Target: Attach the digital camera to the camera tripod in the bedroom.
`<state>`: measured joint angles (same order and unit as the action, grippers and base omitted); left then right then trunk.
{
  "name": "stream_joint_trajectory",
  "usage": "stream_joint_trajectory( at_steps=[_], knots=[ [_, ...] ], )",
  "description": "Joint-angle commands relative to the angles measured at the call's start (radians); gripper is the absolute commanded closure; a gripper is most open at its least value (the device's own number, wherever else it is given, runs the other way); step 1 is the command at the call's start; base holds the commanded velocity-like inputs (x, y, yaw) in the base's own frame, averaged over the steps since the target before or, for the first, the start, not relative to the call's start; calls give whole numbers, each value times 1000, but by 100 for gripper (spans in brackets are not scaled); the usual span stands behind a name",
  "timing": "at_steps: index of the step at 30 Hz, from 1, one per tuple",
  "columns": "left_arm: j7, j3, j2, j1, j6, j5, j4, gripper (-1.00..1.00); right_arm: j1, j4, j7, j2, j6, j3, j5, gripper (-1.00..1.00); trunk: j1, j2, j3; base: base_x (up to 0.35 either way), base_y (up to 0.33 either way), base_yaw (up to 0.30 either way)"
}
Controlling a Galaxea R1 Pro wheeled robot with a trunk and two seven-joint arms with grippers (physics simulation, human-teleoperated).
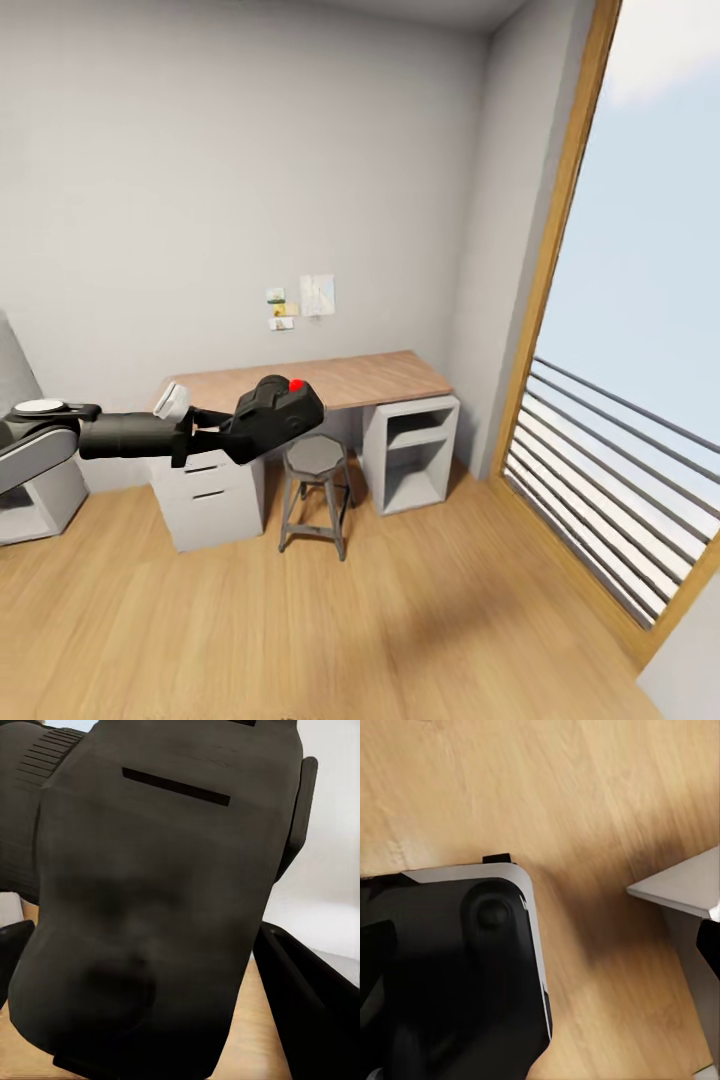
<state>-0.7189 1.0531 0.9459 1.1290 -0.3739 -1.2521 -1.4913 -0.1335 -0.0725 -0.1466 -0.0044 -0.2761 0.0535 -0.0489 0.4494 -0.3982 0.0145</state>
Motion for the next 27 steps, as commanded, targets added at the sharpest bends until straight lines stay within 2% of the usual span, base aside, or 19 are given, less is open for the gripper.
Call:
stream_joint_trajectory(
  at_steps=[1,27],
  knots=[
    [0,4,0,3,-7,-12,0,100,-2,-4,2,0,-9,5,-5,-100,1,-2,2,0,0,281],
    [1,4,3,3,-8,-12,0,100,-2,-4,5,0,-9,6,-5,-100,1,-2,2,0,0,264]
  ],
)
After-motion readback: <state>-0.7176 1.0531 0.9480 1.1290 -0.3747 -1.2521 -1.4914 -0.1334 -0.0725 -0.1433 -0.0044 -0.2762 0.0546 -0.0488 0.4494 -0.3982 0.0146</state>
